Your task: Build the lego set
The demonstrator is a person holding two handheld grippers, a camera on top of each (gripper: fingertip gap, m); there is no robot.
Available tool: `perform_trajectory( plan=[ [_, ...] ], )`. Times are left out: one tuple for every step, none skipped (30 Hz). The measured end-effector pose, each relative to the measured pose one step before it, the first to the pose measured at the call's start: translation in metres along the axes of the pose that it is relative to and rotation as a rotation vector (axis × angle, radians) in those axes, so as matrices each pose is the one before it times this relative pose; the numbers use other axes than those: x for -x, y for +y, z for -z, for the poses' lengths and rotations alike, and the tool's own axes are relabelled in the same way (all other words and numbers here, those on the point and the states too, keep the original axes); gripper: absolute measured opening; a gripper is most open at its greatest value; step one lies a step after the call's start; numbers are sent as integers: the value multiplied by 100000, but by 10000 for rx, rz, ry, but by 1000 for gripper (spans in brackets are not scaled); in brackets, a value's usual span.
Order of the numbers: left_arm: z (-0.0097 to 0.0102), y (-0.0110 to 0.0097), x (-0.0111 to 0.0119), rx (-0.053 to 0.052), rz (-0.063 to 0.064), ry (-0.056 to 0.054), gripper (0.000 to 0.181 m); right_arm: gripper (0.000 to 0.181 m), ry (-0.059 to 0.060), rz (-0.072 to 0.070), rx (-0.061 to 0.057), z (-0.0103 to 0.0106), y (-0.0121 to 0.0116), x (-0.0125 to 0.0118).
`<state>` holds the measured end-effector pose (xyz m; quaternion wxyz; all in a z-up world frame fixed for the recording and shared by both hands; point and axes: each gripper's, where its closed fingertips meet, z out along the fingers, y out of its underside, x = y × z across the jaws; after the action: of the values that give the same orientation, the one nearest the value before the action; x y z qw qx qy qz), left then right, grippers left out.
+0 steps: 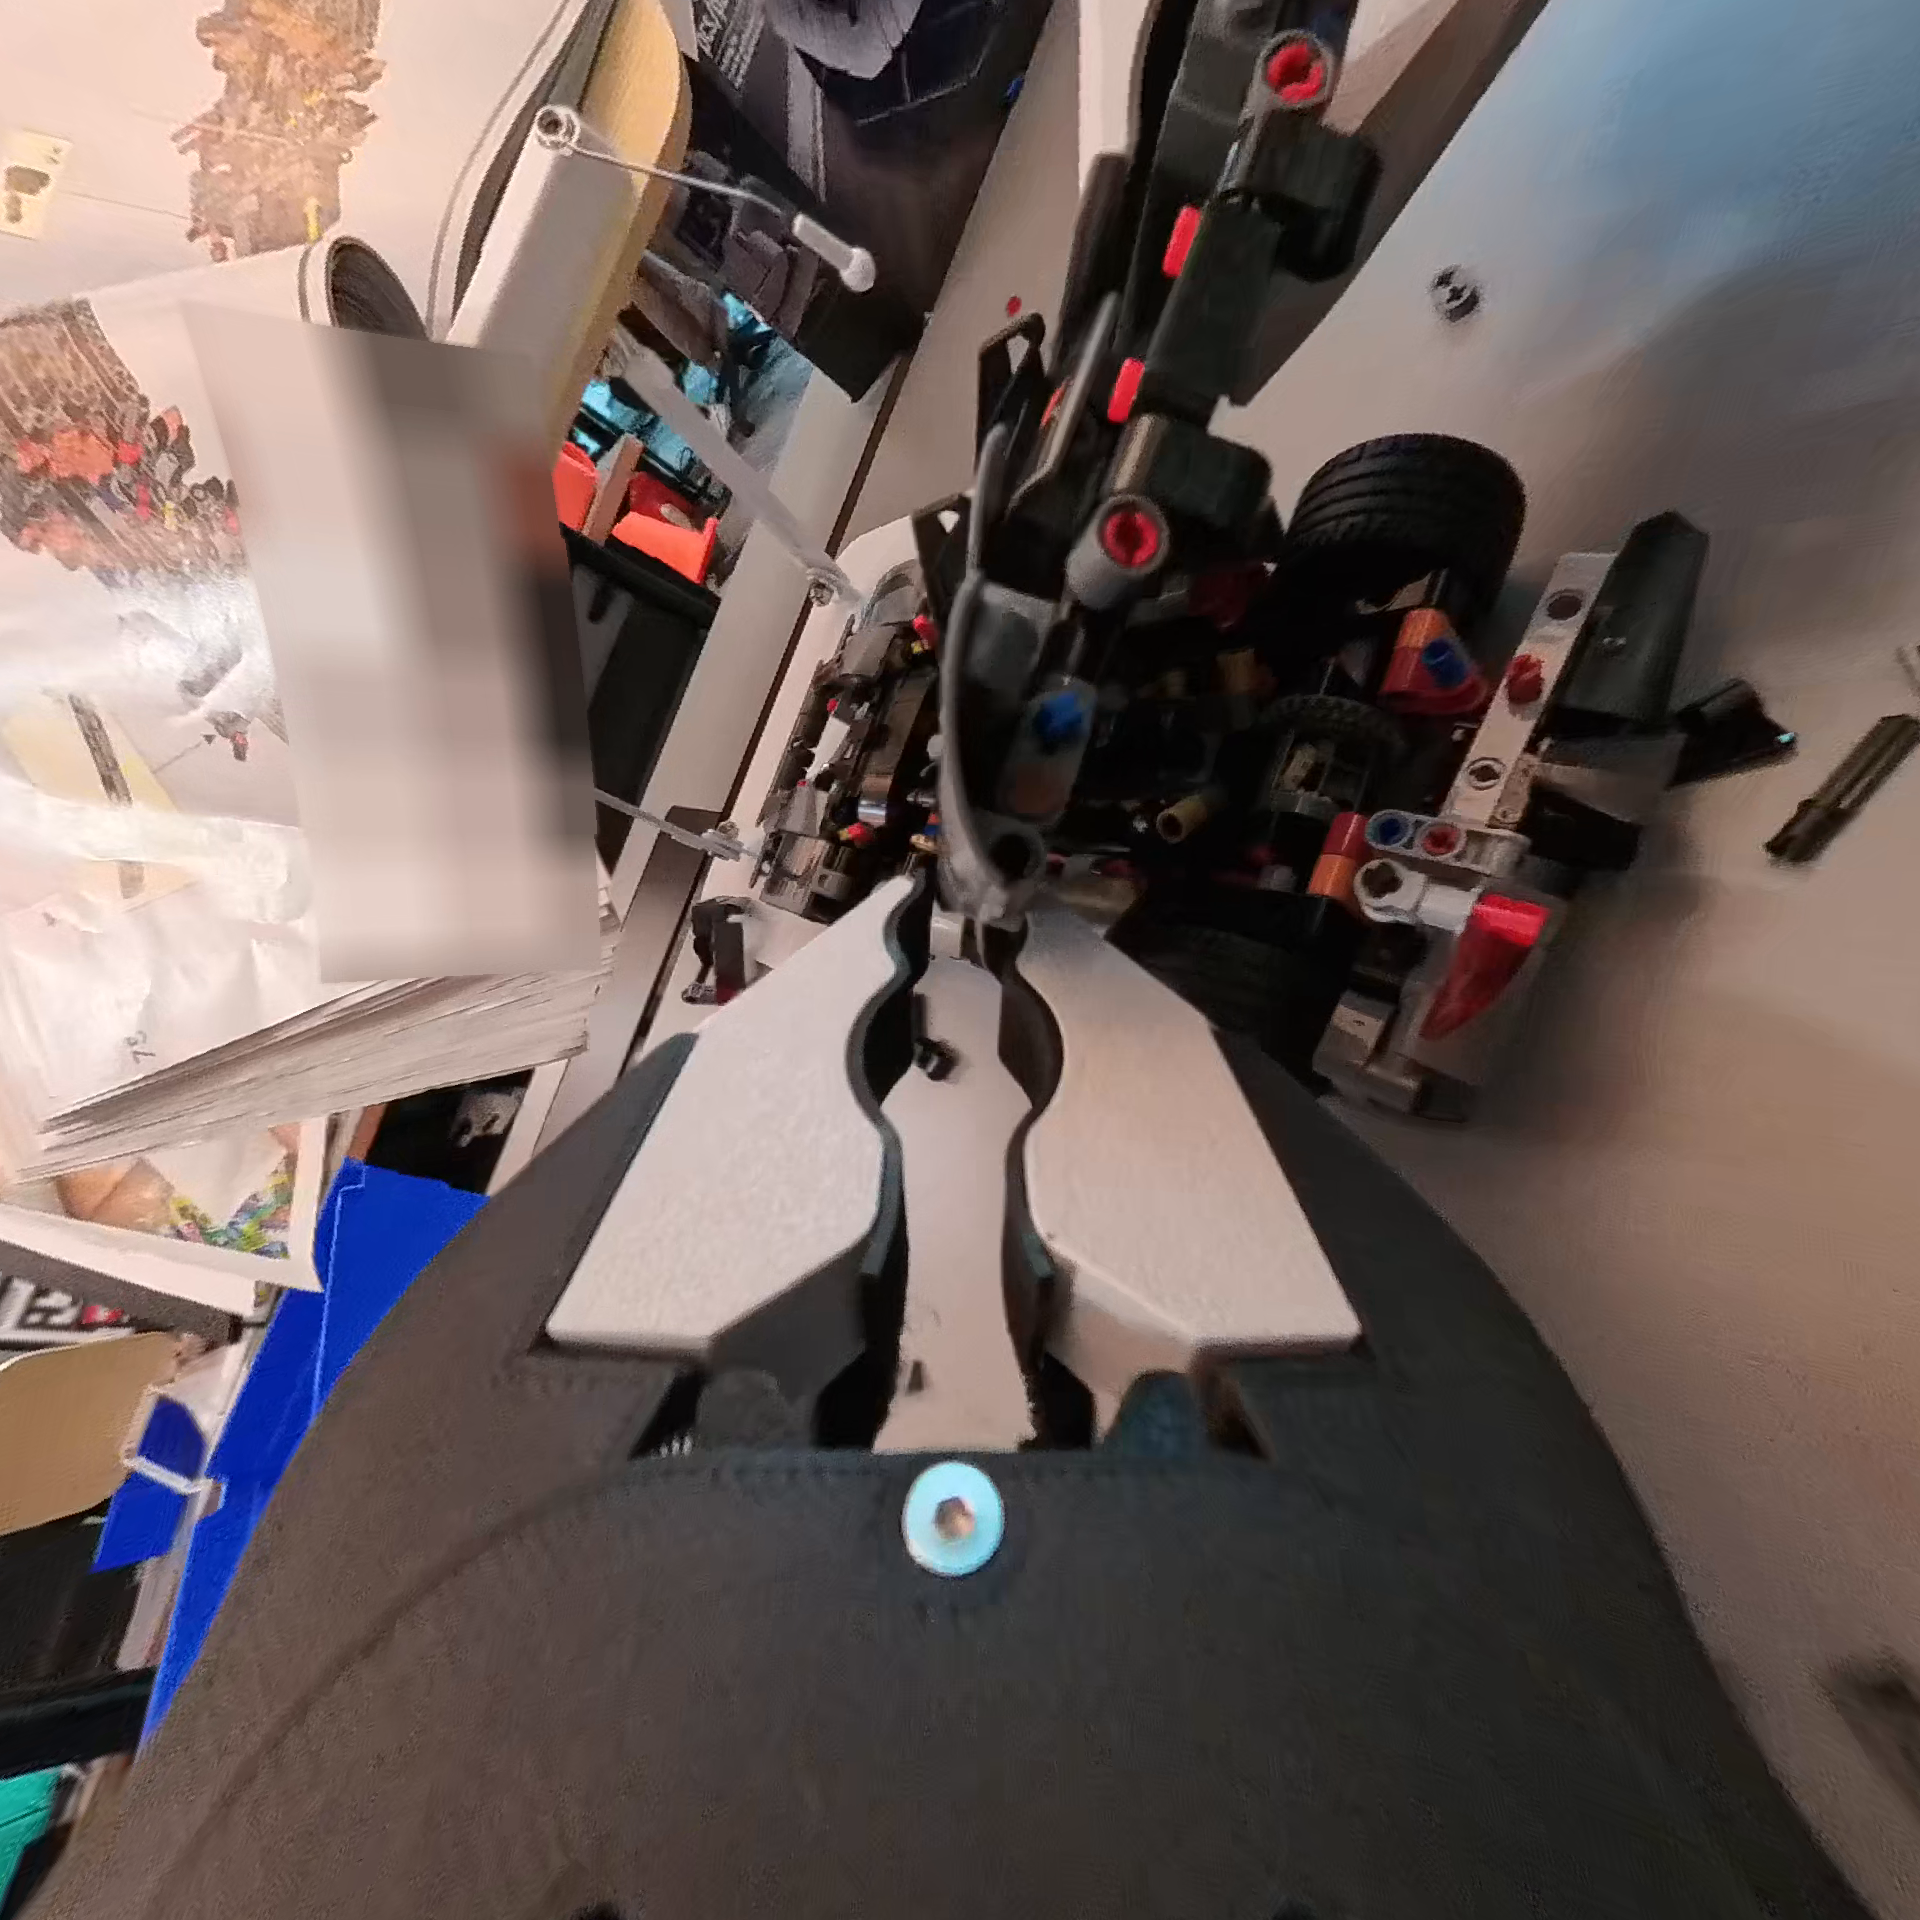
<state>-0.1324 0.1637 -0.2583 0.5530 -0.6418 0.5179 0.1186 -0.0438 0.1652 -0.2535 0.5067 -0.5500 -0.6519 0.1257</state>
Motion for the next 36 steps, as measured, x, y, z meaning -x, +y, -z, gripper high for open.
perform_trajectory(
  plan=[
    [-23,-56,-118,-22,-95,22,7,20,39,125,36,9,6,35],
    [-12,-16,-79,-15,-105,-14,8,20,-22,71,51,-49,43,116],
    [20,26,-3,12,-127,-59,7,21,-45,78,4,-25,-16,143],
    [48,-4,49,4,-154,-83,6,21,-35,84,-28,13,-61,120],
    [69,-48,14,1,-121,-53,7,21,-6,35,-6,31,-16,24],
    [84,-131,58,-52,-47,-58,7,20,8,-31,34,16,83,-41],
    [108,-193,41,-79,13,-17,7,20,16,-59,32,17,84,-92],
    [88,-128,47,-51,-6,-23,7,17,2,-49,-12,50,23,-61],
    [10,14,21,25,-29,-18,7,15,-34,-42,-40,60,-19,-8],
    [-43,119,-34,69,-11,13,9,14,-31,-50,-19,46,16,-2],
    [-83,193,-57,82,21,39,10,15,25,-59,27,9,86,-86],
    [-71,174,-30,61,30,31,10,18,34,-52,52,-2,123,-114],
    [-57,153,-41,41,37,40,11,19,16,-24,10,12,46,-65],
    [-27,107,-13,27,51,25,13,20,11,-7,-35,33,-30,-41],
    [37,-32,50,-39,22,-19,14,21,25,-16,-9,32,-2,-62],
    [85,-84,121,-36,22,-57,14,24,21,-15,1,39,-6,-53],
    [96,-106,87,-37,27,-30,15,24,-14,-11,-39,55,-52,2],
    [128,-155,68,-63,3,-27,16,23,-23,-14,-50,76,-70,26],
    [156,-192,11,-86,-53,-2,16,22,-4,19,-35,60,-40,17],
    [130,-164,2,-56,-76,-22,16,22,-13,62,-23,64,-43,41],
    [109,-101,-67,-7,-89,12,15,22,-71,94,-47,78,-90,162],
    [167,-171,-49,-48,-150,-20,14,22,-81,115,-66,87,-158,217],
    [236,-340,-92,-139,-194,3,12,22,-28,110,-12,95,-102,126],
    [245,-344,-138,-127,-156,58,11,22,2,93,39,83,-40,65],
    [209,-205,-18,-47,-75,18,11,22,-44,63,11,87,-67,97],
    [180,-149,104,-33,15,-16,10,22,-123,13,-73,96,-164,200],
    [142,-158,36,-68,112,70,10,20,-114,-100,-130,74,-232,136],
    [36,-45,-11,-50,161,101,11,20,-78,-217,-117,44,-194,8],
    [-21,57,-4,-12,122,55,10,19,-83,-206,-109,48,-169,-4],
    [9,-11,-10,-38,45,23,10,17,-80,-124,-119,81,-163,15],
    [-15,-26,-69,-25,60,61,10,15,-19,-103,-76,81,-94,-69],
    [-30,-40,-7,-7,133,43,10,14,25,-133,-30,38,-31,-139],
    [-15,-82,29,-24,145,32,10,14,-2,-162,-25,13,-7,-120],
    [-2,-44,48,-17,102,25,10,13,-40,-173,-56,27,-54,-72],
    [-23,1,17,-16,90,28,10,13,-35,-155,-70,28,-72,-70],
    [-20,-23,45,-35,109,14,10,13,1,-99,-40,14,-35,-71]
  ],
)
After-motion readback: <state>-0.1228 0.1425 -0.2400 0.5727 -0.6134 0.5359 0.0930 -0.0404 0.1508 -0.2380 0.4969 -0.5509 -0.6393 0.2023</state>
